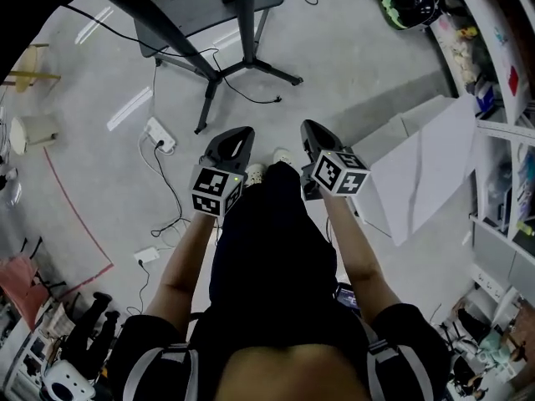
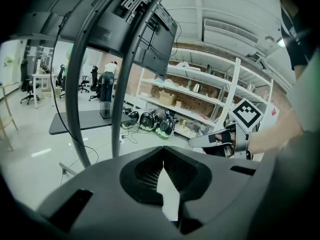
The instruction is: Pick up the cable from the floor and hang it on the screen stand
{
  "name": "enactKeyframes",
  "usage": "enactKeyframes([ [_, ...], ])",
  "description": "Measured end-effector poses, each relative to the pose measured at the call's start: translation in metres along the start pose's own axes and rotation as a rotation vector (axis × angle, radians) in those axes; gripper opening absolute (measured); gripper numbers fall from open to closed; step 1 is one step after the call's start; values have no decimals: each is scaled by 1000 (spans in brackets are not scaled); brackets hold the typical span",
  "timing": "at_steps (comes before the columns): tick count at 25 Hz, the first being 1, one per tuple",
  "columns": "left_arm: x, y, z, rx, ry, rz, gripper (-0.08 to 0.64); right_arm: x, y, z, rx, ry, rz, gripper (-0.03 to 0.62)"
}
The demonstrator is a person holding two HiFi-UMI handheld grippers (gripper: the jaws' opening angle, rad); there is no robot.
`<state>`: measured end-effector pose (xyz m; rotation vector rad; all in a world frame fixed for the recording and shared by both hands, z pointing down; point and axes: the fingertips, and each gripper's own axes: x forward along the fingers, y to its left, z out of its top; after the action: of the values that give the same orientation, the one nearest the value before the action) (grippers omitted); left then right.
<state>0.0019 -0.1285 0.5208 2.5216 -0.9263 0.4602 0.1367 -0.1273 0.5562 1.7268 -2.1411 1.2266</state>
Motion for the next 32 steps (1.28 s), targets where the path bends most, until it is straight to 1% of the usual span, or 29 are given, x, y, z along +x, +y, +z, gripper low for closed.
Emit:
enactKeyframes([
  [4,31,11,-11,-3,20,4,8,20,-27,-1,10,13,-15,25],
  [8,56,8,-21,-11,37,-11,8,37,-50,-3,16,14,-28,25],
  [16,102,9,-49,-53,76,-36,8,79,-87,-17,66,25,-51,25],
  [19,114,17,-66,-68,100,-49,8,94,-99,-27,85,25,-72,25],
  [26,151,44,-104,-97,139,-38,8,129,-136,-45,99,16,-120,25],
  [30,177,58,-127,-98,146,-43,8,152,-159,-71,154,36,-117,25],
  [32,190,67,-140,-116,151,-39,8,162,-172,-86,171,54,-127,25],
])
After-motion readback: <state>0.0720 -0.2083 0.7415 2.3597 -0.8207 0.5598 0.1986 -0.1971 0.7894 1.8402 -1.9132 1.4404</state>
